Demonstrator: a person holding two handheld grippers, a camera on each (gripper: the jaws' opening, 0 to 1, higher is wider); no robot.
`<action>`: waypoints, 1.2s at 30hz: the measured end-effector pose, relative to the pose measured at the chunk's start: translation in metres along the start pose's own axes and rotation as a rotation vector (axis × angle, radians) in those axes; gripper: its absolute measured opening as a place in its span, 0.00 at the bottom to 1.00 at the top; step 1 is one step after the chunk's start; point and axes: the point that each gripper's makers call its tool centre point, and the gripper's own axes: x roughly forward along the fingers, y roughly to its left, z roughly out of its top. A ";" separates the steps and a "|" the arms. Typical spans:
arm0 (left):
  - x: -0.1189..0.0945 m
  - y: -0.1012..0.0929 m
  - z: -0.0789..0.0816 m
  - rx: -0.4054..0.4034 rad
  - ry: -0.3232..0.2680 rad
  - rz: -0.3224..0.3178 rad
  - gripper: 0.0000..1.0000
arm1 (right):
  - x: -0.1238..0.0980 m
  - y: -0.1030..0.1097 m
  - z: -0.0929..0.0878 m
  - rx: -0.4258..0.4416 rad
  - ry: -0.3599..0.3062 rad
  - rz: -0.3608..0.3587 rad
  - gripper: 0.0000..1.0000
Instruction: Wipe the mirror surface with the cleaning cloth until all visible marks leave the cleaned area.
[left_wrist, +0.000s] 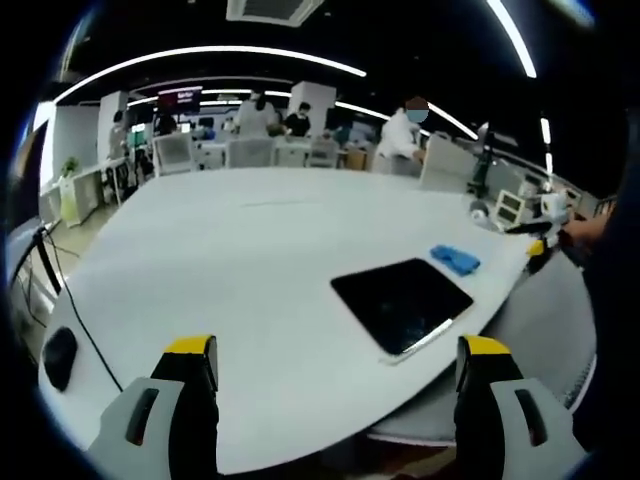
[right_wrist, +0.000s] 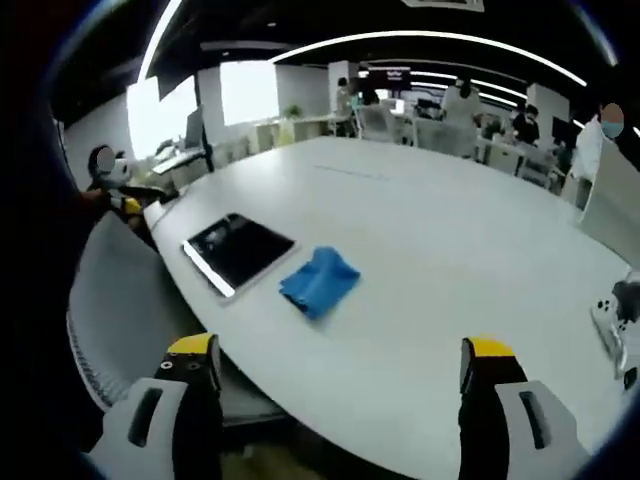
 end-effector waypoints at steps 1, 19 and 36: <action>-0.001 0.001 0.000 0.002 -0.002 0.000 1.00 | 0.002 0.003 0.003 -0.009 -0.015 0.004 1.00; -0.003 -0.001 0.014 0.062 -0.036 -0.001 1.00 | 0.032 0.026 0.020 -0.032 -0.052 0.068 1.00; 0.003 0.001 0.023 0.085 -0.050 -0.007 1.00 | 0.037 0.030 0.006 0.030 -0.030 0.061 1.00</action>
